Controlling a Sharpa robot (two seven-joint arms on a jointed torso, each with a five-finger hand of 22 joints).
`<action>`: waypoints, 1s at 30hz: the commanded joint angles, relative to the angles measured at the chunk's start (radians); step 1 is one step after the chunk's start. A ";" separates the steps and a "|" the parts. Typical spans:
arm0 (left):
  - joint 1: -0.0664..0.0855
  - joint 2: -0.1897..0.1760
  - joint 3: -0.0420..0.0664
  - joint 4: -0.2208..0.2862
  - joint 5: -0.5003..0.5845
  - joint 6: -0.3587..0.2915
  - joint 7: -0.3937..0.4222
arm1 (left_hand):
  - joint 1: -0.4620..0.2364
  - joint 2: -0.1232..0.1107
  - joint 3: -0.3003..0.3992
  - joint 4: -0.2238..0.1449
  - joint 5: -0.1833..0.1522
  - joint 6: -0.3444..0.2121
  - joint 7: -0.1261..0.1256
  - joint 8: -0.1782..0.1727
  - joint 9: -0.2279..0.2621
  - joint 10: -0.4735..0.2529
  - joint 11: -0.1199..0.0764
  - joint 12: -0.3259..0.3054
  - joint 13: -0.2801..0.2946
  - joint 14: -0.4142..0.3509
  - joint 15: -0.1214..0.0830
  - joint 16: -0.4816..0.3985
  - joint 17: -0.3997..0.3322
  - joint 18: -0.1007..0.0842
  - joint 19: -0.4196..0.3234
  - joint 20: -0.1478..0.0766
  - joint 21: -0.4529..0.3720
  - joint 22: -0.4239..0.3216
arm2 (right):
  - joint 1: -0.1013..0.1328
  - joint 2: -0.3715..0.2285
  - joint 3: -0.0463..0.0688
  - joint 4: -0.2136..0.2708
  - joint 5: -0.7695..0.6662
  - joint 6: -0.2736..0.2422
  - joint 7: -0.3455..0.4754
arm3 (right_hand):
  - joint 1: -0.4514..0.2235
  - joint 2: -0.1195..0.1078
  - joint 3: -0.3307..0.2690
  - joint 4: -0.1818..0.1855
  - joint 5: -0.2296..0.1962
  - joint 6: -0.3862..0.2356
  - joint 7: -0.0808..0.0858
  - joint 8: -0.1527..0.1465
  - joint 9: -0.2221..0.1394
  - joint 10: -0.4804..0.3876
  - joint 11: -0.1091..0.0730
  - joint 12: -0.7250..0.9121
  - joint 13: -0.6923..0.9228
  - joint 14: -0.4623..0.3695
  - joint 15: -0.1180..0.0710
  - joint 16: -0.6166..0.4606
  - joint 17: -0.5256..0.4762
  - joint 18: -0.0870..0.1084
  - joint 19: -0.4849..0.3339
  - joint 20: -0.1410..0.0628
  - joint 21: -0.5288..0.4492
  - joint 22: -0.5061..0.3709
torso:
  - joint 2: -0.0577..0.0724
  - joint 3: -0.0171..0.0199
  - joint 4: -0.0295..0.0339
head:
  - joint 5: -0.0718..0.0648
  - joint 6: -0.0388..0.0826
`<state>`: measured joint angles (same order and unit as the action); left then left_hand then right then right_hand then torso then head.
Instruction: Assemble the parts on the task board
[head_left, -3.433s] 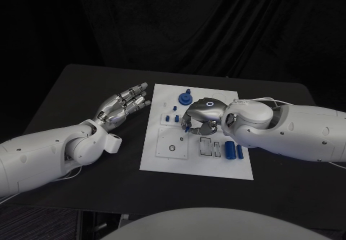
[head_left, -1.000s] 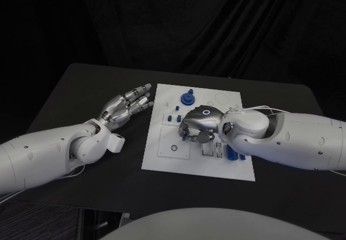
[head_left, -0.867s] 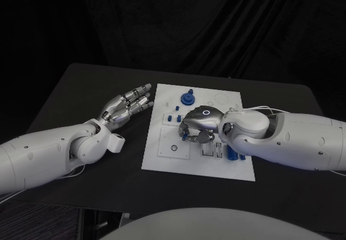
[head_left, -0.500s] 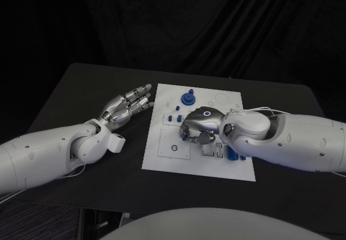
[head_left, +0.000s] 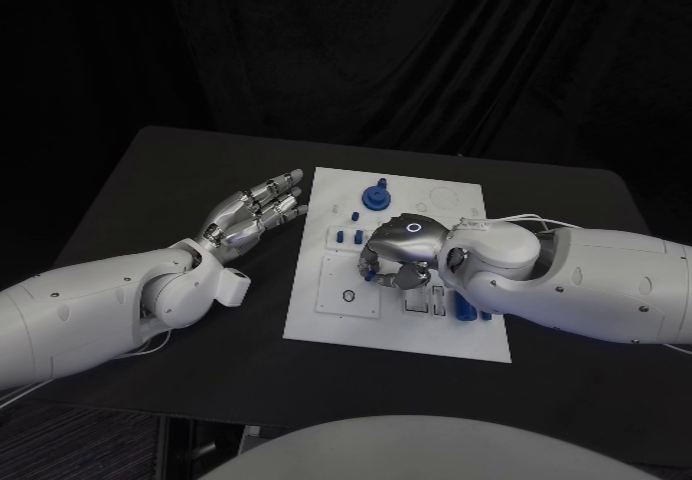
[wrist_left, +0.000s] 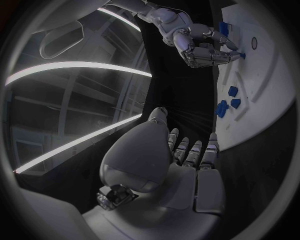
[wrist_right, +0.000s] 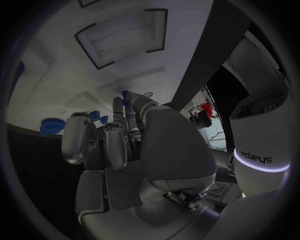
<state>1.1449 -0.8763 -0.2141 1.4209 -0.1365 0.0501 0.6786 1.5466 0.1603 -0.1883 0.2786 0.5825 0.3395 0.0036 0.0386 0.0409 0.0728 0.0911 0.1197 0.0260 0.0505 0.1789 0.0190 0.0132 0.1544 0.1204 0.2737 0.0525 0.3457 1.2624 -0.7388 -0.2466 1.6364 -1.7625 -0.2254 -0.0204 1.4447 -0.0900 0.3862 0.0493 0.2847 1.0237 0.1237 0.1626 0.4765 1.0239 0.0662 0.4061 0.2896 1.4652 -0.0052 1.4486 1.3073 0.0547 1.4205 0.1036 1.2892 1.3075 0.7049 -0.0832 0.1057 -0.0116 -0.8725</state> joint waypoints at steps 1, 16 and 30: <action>-0.002 0.002 0.001 0.000 0.003 0.017 0.054 | 0.000 0.011 0.004 0.000 0.003 -0.006 0.004 0.001 -0.001 -0.002 0.006 -0.003 0.000 -0.002 0.007 0.006 0.001 0.017 0.000 0.009 0.006 0.002 | -0.003 0.001 -0.001 -0.003 -0.008 0.018 -0.019 | -0.005 -0.003 -0.001 -0.005 -0.002 0.006 0.004 0.002 0.001 0.006 0.002 -0.002 0.000 0.025 0.004 -0.002 0.070 0.010 -0.002 0.002 -0.004 0.178 | 0.000 -0.0001 0.0004 | -0.001 0.000; -0.005 0.003 0.001 -0.001 0.003 0.019 0.052 | 0.000 0.012 0.005 0.000 0.003 -0.004 0.008 0.001 -0.001 -0.003 0.006 -0.003 0.000 -0.002 0.009 0.006 0.001 0.017 0.001 0.010 0.006 0.001 | -0.004 0.006 -0.001 -0.006 -0.008 0.033 -0.022 | -0.061 -0.027 0.010 0.015 -0.001 -0.173 -0.032 -0.101 -0.052 -0.089 0.027 -0.044 -0.013 0.009 0.020 -0.018 0.047 0.018 -0.028 0.016 -0.043 0.167 | 0.000 -0.0010 0.0012 | 0.000 0.000; -0.007 0.000 0.001 -0.001 0.003 0.020 0.051 | 0.001 0.013 0.006 0.000 0.003 0.003 0.018 0.003 0.001 -0.003 0.003 -0.003 0.000 -0.002 0.011 0.007 0.001 0.016 0.002 0.011 0.006 -0.001 | -0.003 -0.018 -0.001 0.008 -0.008 -0.039 -0.014 | -0.101 -0.050 -0.003 0.045 -0.003 -0.229 -0.055 -0.097 -0.087 -0.124 0.035 -0.051 -0.015 0.002 0.020 -0.025 0.036 0.020 -0.034 0.018 -0.057 0.164 | 0.000 -0.0003 0.0003 | 0.006 0.000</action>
<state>1.1389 -0.8761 -0.2141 1.4174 -0.1364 0.0570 0.6787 1.5500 0.1637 -0.1884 0.2786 0.5825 0.3437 0.0148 0.0386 0.0409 0.0729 0.0910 0.1197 0.0260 0.0469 0.1823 0.0190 0.0132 0.1545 0.1241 0.2774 0.0525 0.3465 1.2607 -0.7510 -0.2474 1.6384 -1.7632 -0.2171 -0.0232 1.3536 -0.1408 0.3835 0.0884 0.2849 0.7997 0.0672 0.0647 0.3905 0.9072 0.1002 0.3594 0.2749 1.4650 0.0092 1.4283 1.3073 0.0547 1.3954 0.1216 1.2359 1.3074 0.7048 -0.0839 0.1061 -0.0065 -0.8725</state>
